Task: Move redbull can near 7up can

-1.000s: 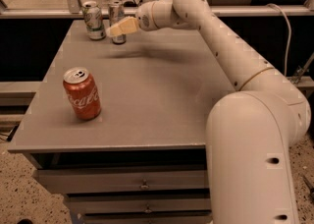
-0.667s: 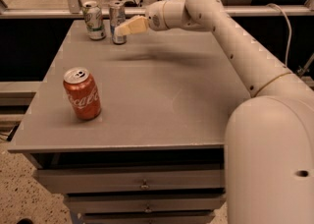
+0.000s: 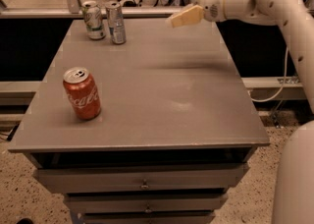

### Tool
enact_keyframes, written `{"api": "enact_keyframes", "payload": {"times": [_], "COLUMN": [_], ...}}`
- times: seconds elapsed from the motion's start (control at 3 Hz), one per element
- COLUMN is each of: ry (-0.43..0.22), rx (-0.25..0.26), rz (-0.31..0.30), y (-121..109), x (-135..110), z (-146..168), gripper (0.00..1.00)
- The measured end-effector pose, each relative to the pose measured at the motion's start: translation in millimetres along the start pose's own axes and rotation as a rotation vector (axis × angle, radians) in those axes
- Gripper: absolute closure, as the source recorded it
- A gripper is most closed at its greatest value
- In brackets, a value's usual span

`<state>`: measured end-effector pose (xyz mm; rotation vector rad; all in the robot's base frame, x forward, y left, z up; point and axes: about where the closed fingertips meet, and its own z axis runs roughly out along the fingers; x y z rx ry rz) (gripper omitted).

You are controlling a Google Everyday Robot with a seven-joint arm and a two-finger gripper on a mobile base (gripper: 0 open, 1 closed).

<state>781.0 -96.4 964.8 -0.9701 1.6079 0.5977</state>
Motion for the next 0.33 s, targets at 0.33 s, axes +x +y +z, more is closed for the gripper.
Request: {"api": "enact_keyframes", "payload": {"times": [0.33], "ry": [0.002], "rx": [-0.008], "rz": [0.0], "y": [1.6], "x": [1.0], "z": [0.4], "gripper": [0.0]}}
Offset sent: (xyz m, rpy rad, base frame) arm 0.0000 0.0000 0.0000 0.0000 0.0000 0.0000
